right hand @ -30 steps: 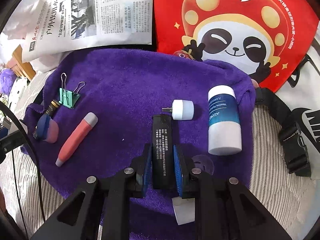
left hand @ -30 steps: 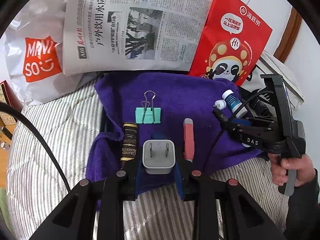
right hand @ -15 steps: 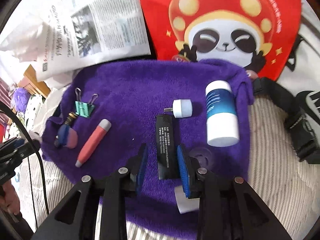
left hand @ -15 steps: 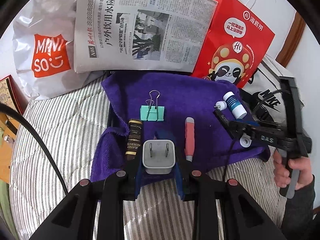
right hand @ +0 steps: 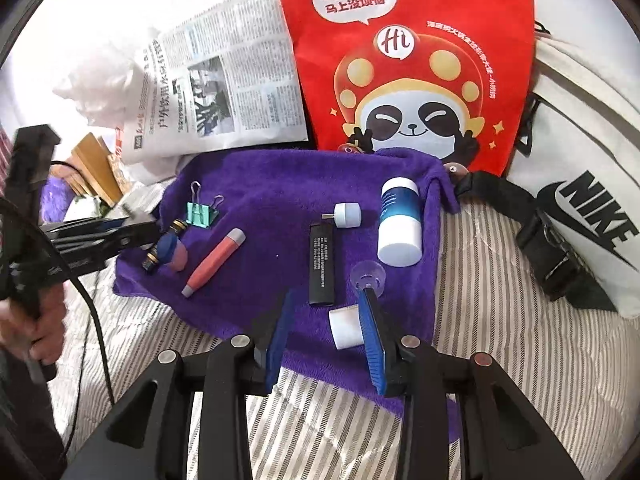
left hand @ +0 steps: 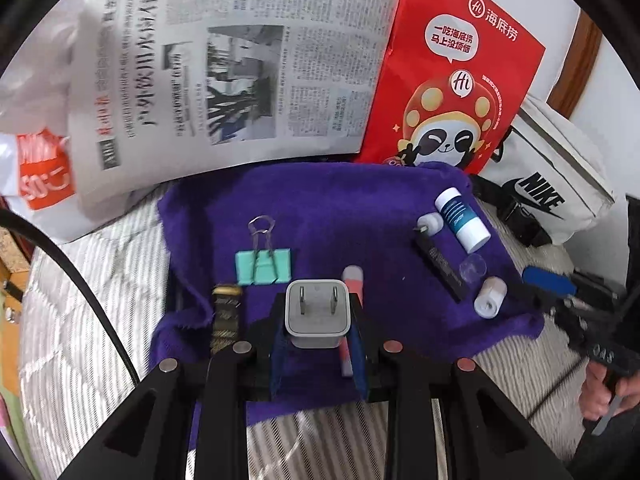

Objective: Organize rigid objects
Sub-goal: 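Lower the white charger onto the towel beside the binder clip and open left gripper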

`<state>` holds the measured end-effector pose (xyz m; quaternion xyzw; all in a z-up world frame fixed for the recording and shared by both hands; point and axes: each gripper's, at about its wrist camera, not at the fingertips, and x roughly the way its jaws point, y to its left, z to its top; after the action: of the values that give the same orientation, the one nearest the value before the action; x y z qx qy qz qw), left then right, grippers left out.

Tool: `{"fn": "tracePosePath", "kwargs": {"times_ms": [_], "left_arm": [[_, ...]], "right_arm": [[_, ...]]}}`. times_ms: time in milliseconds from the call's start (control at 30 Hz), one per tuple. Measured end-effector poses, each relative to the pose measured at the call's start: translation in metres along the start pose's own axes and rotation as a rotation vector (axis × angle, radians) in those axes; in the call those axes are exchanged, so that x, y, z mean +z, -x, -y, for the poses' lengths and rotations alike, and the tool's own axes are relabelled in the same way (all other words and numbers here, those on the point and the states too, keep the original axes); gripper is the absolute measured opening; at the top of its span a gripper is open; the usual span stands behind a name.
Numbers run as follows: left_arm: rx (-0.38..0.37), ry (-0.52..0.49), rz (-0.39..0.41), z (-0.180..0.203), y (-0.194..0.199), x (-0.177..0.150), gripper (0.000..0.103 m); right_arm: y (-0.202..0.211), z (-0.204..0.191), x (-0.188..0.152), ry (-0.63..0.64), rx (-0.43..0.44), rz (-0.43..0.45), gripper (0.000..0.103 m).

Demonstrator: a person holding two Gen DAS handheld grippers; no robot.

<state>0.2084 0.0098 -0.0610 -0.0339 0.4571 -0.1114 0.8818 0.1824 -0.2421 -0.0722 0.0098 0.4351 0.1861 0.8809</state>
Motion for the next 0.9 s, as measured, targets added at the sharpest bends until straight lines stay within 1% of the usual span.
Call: {"fn": "tracePosePath", "kwargs": {"times_ms": [100, 267, 467, 600, 767, 900], "left_arm": [[-0.008, -0.004, -0.003, 0.003, -0.010, 0.008, 0.026], [0.023, -0.043, -0.013, 0.009, -0.029, 0.019, 0.026], [0.049, -0.053, -0.026, 0.007, -0.049, 0.033, 0.026], [0.051, -0.047, -0.041, 0.008, -0.063, 0.040, 0.026], [0.067, -0.061, -0.060, 0.011, -0.077, 0.046, 0.026], [0.080, -0.076, -0.092, 0.014, -0.090, 0.049, 0.026]], "right_arm": [[-0.004, -0.001, 0.000, 0.007, 0.011, 0.010, 0.035], [-0.008, 0.004, -0.001, 0.019, 0.036, 0.023, 0.035], [-0.008, 0.013, -0.006, 0.001, 0.048, 0.033, 0.035], [-0.004, 0.010, -0.008, 0.023, 0.054, 0.048, 0.035], [-0.007, 0.008, -0.010, 0.033, 0.059, 0.042, 0.035], [-0.010, 0.010, -0.012, 0.027, 0.057, 0.029, 0.035]]}}
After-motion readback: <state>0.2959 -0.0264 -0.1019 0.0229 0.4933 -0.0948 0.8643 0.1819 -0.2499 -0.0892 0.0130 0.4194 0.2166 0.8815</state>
